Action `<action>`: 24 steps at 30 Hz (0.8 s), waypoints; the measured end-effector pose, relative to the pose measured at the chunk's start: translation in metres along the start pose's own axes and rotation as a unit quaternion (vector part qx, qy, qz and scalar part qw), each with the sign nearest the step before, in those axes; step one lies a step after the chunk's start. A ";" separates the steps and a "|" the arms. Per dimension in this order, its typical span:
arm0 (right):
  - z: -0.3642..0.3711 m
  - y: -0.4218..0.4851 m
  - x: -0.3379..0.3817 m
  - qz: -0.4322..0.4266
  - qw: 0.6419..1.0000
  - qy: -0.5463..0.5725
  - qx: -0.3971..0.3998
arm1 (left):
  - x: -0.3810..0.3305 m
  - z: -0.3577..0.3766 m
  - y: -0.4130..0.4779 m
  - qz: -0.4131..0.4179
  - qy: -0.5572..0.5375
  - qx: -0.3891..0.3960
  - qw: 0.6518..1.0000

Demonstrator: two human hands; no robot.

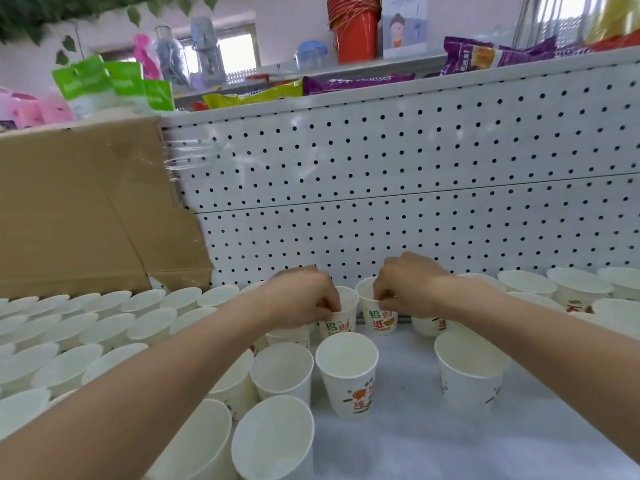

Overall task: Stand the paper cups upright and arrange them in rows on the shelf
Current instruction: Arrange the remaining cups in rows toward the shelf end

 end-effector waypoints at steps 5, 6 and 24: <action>-0.003 -0.006 -0.006 0.022 1.000 0.009 0.019 | 0.002 0.002 0.016 -0.029 -0.011 0.012 0.999; -0.003 -0.006 -0.006 0.021 1.000 0.011 0.020 | 0.002 0.003 0.019 -0.032 -0.015 0.012 0.999; -0.044 -0.112 -0.004 0.027 0.971 0.236 -0.011 | -0.022 -0.038 -0.053 0.026 -0.217 -0.011 0.976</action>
Point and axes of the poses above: each hand's wrist, its own y-axis towards the middle knuckle, its own z-axis out of the palm, x = y × z, the point moved 3 cm from there along y, towards the middle knuckle, and after that the axes turned 14 degrees about y, right-handed, at the moved point
